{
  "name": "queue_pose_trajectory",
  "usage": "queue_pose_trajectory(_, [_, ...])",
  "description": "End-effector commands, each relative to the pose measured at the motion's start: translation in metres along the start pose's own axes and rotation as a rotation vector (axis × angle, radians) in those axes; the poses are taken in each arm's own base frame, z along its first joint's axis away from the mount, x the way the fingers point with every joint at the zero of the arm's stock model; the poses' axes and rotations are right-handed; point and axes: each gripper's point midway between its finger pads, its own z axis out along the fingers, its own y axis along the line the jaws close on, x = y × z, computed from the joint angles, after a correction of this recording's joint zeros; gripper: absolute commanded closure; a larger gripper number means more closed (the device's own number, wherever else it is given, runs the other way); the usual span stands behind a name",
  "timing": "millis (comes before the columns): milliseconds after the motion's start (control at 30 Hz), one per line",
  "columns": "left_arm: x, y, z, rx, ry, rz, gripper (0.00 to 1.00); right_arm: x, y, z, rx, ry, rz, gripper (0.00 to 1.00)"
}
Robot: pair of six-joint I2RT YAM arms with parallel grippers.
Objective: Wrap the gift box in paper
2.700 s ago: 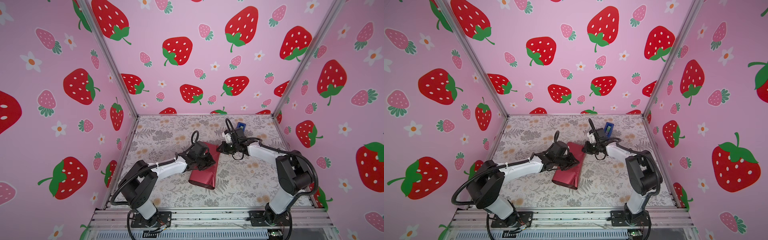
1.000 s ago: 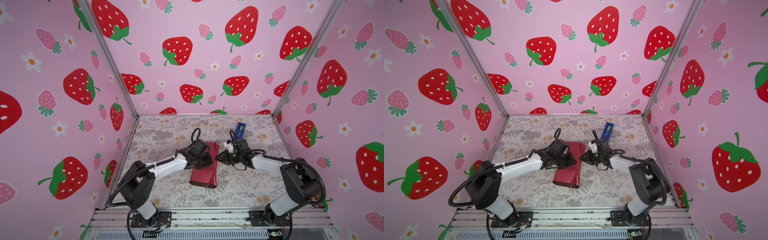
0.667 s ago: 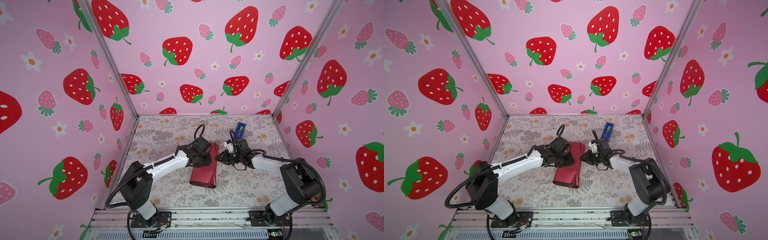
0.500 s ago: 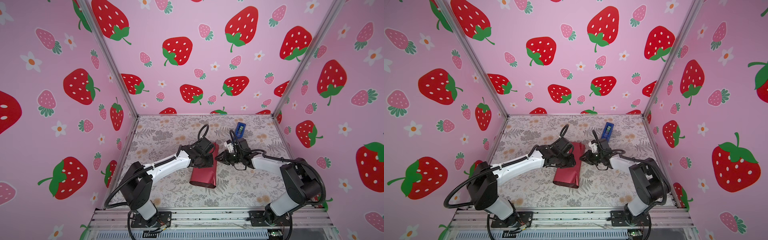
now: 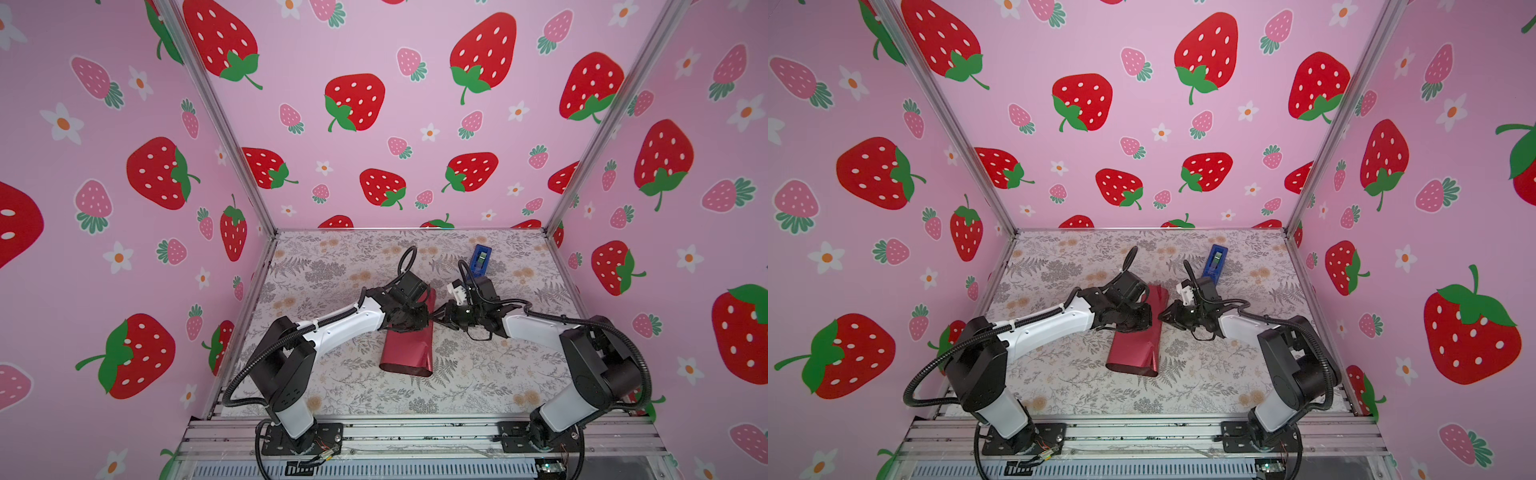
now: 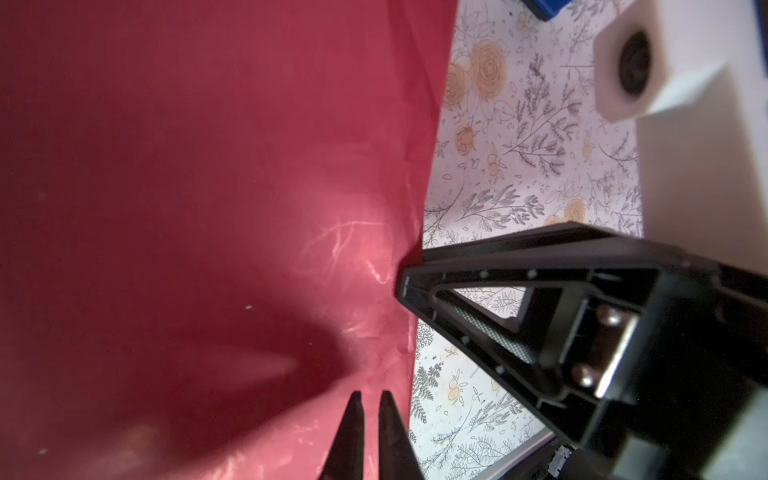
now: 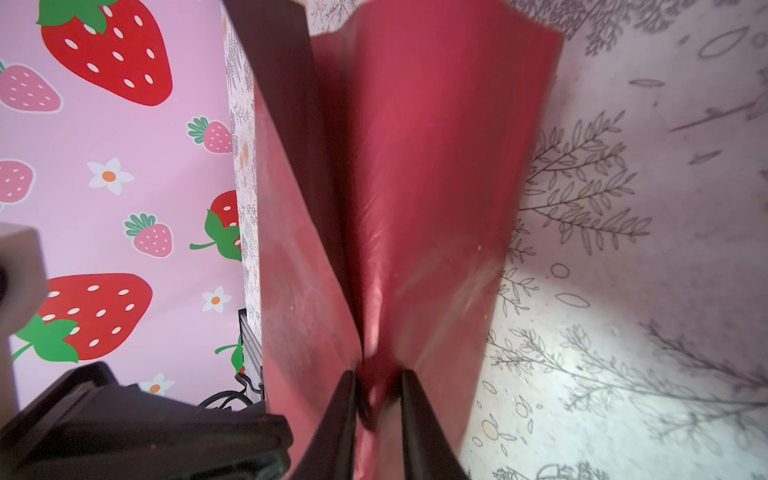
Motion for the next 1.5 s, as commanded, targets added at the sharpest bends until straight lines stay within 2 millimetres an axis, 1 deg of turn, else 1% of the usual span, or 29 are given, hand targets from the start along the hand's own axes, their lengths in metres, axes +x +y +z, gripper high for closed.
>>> queue_pose_trajectory(0, [0.012, 0.014, 0.013, -0.034, 0.056, -0.033, 0.90, 0.018, -0.025, 0.007, 0.078, 0.049, 0.053, 0.79])
queue_pose_trajectory(200, [0.027, 0.027, 0.029, -0.058, 0.105, -0.064, 0.91, 0.015, -0.019, 0.004, 0.071, 0.042, 0.035, 0.78])
queue_pose_trajectory(333, [0.031, 0.035, 0.031, -0.070, 0.114, -0.075, 0.91, 0.000, -0.004, -0.004, 0.059, 0.019, -0.019, 0.73])
queue_pose_trajectory(433, [0.032, 0.039, 0.031, -0.078, 0.113, -0.080, 0.91, -0.020, 0.010, -0.019, 0.048, -0.030, -0.057, 0.65])
queue_pose_trajectory(533, [0.033, 0.043, 0.031, -0.078, 0.112, -0.089, 0.91, -0.045, 0.021, -0.038, 0.037, -0.094, -0.083, 0.62])
queue_pose_trajectory(633, [0.034, 0.046, 0.032, -0.082, 0.118, -0.094, 0.91, -0.067, 0.020, -0.054, 0.059, -0.129, -0.098, 0.62])
queue_pose_trajectory(700, [0.035, 0.047, 0.033, -0.082, 0.118, -0.096, 0.91, -0.072, 0.013, -0.060, 0.090, -0.117, -0.102, 0.67])
queue_pose_trajectory(767, [0.035, 0.047, 0.034, -0.080, 0.121, -0.098, 0.91, -0.066, 0.004, -0.061, 0.138, -0.085, -0.114, 0.69])
queue_pose_trajectory(833, [0.034, 0.046, 0.033, -0.077, 0.119, -0.096, 0.91, -0.051, -0.008, -0.060, 0.177, -0.056, -0.107, 0.72])
queue_pose_trajectory(900, [0.033, 0.047, 0.031, -0.079, 0.119, -0.099, 0.91, -0.029, -0.023, -0.057, 0.217, -0.024, -0.093, 0.77])
queue_pose_trajectory(967, [0.033, 0.048, 0.030, -0.081, 0.117, -0.098, 0.91, -0.007, -0.031, -0.048, 0.229, 0.018, -0.089, 0.85])
queue_pose_trajectory(1000, [0.034, 0.049, 0.029, -0.081, 0.116, -0.098, 0.91, 0.005, -0.033, -0.043, 0.228, 0.042, -0.087, 0.87])
queue_pose_trajectory(1133, [0.036, 0.053, 0.031, -0.088, 0.125, -0.106, 0.91, 0.045, -0.029, -0.016, 0.206, 0.132, -0.099, 0.90])
queue_pose_trajectory(1200, [0.037, 0.055, 0.031, -0.089, 0.129, -0.110, 0.91, 0.060, -0.026, -0.004, 0.203, 0.170, -0.106, 0.91])
queue_pose_trajectory(1300, [0.037, 0.055, 0.030, -0.088, 0.130, -0.108, 0.91, 0.071, -0.021, 0.008, 0.200, 0.194, -0.113, 0.91])
queue_pose_trajectory(1467, [0.035, 0.055, 0.026, -0.088, 0.137, -0.103, 0.91, 0.076, -0.010, 0.017, 0.179, 0.195, -0.120, 0.92])
